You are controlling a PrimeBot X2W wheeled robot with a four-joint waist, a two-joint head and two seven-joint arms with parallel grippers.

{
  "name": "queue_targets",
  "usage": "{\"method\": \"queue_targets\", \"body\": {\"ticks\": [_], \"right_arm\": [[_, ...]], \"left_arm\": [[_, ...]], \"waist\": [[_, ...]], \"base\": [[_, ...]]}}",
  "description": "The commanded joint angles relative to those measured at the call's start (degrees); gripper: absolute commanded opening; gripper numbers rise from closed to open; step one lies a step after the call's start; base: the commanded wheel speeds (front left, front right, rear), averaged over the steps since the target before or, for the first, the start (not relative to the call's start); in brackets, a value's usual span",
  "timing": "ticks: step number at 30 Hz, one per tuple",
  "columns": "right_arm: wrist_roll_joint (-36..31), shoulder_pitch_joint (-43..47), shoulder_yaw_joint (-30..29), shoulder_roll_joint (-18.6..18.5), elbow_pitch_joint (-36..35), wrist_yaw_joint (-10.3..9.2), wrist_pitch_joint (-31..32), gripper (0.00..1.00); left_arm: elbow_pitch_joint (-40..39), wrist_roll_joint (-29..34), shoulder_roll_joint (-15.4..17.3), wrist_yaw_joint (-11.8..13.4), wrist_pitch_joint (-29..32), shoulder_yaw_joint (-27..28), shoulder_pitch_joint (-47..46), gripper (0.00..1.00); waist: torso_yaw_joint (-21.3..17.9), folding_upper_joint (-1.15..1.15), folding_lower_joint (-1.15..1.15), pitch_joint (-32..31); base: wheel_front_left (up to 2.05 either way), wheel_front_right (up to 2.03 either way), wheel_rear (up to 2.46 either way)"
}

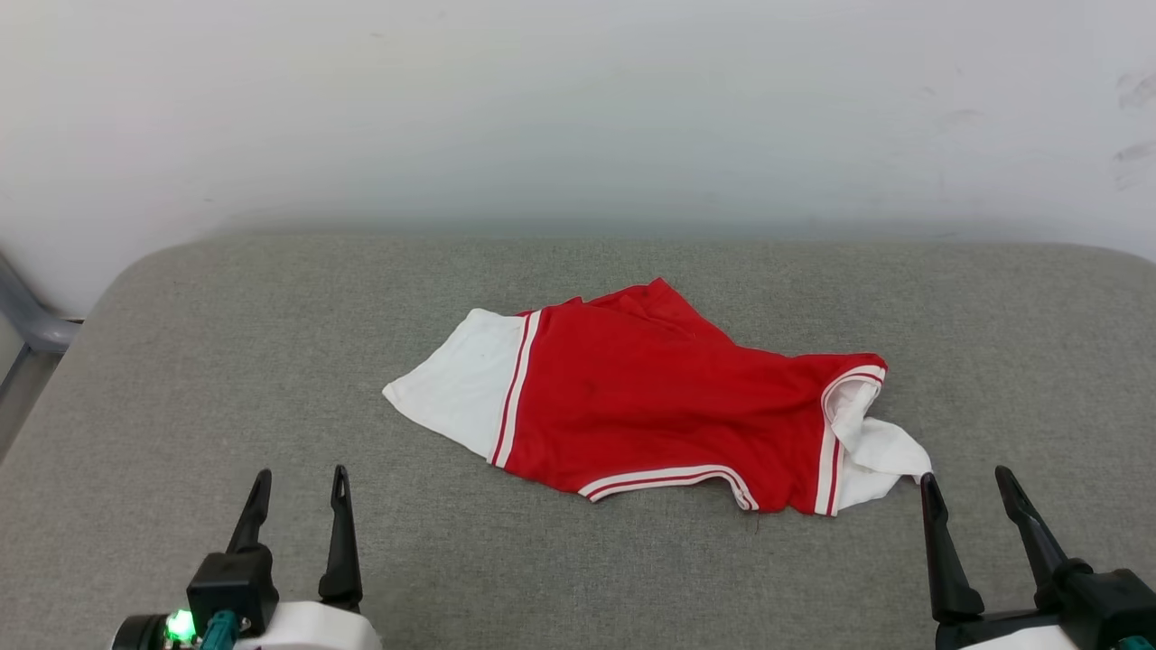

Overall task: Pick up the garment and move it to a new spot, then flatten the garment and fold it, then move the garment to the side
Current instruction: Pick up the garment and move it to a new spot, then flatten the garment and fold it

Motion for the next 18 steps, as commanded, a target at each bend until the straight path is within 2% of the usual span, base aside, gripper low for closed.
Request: {"method": "queue_targets", "body": {"ticks": [1,10,18], "right_arm": [[-0.1,0.9,0.0,0.1,0.1,-0.04,-0.1,1.0],[0.6,2.1,0.5,0.1,1.2,-0.04,-0.1,1.0],[0.7,2.3,0.6,0.1,1.8,-0.04,-0.1,1.0]], "left_arm": [[0.1,1.2,-0.9,-0.7,-0.1,1.0,1.1,1.0],[1.4,6.8,-5.2,-5.4,-0.1,4.5,4.1,1.0],[2.0,9.4,-7.1,-7.6,-0.1,6.3,4.4,1.0]], "waist": [[0.0,0.0,0.01,-0.1],[0.2,0.0,0.01,-0.5],[0.1,0.0,0.01,-0.3]], "base": [[0.0,0.0,0.0],[0.0,0.0,0.0],[0.0,0.0,0.0]]}}
